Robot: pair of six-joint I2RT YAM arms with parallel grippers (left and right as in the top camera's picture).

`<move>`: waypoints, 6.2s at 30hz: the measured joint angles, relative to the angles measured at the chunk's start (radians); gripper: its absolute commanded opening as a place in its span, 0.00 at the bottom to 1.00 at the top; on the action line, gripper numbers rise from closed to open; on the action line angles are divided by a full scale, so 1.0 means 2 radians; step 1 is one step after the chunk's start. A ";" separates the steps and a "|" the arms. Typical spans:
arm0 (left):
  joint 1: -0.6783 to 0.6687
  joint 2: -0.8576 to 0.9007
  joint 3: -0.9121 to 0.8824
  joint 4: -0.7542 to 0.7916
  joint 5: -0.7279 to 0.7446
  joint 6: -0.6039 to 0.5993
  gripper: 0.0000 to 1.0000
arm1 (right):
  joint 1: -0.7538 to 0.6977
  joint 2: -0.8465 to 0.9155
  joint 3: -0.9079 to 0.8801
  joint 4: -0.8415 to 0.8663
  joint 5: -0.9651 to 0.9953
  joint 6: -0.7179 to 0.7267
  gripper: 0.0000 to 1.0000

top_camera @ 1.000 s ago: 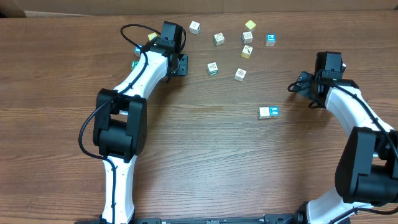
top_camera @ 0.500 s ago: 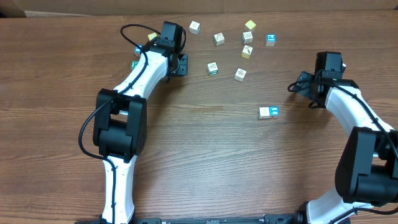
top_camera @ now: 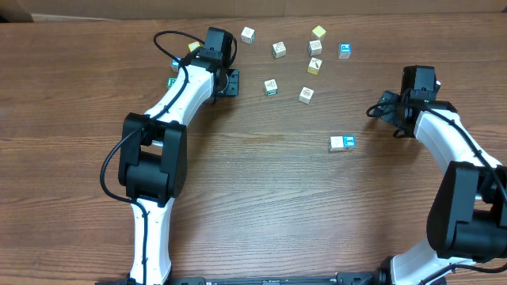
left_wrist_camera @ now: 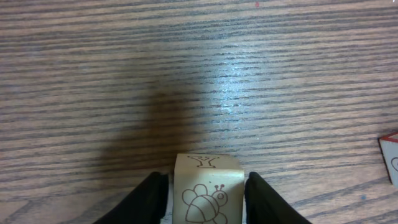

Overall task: Form a horizontal line
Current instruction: 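Lower the left gripper and close it on the cream bee block, then carry the bee block with the left gripper toward the 6 block, then lower the bee block left of the 6 block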

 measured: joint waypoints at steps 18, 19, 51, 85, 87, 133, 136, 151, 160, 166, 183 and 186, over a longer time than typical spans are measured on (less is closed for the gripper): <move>0.000 0.000 0.000 -0.001 0.000 0.000 0.38 | 0.000 0.000 0.000 0.000 0.000 0.000 1.00; 0.000 0.000 0.000 0.000 0.000 0.000 0.35 | 0.000 0.000 0.000 0.000 0.000 0.000 1.00; -0.028 -0.199 -0.003 -0.134 0.024 -0.021 0.25 | 0.000 0.000 0.000 0.000 0.000 0.000 1.00; -0.273 -0.230 -0.003 -0.192 -0.027 -0.232 0.25 | 0.000 0.000 0.000 0.000 0.000 0.000 1.00; -0.274 -0.223 -0.003 -0.191 -0.027 -0.237 0.24 | 0.000 0.000 0.000 0.000 0.000 0.000 1.00; -0.278 -0.056 -0.003 -0.115 -0.027 -0.281 0.23 | 0.000 0.000 0.000 0.000 0.000 0.000 1.00; -0.281 -0.056 -0.003 -0.114 -0.027 -0.281 0.23 | 0.000 0.000 0.000 0.000 0.000 0.000 1.00; -0.285 -0.056 -0.003 -0.113 -0.027 -0.281 0.24 | 0.000 0.000 0.000 0.000 0.000 0.000 1.00; -0.285 -0.056 -0.003 -0.113 -0.027 -0.281 0.24 | 0.000 0.000 0.000 0.000 0.000 0.000 1.00; -0.285 -0.056 -0.010 -0.107 -0.027 -0.281 0.23 | 0.000 0.000 0.000 0.000 0.000 0.000 1.00; -0.285 -0.056 -0.046 -0.062 -0.027 -0.281 0.23 | 0.000 0.000 0.000 0.000 0.000 0.000 1.00; -0.285 -0.056 -0.046 -0.061 -0.027 -0.281 0.23 | 0.000 0.000 0.000 0.000 0.000 0.000 1.00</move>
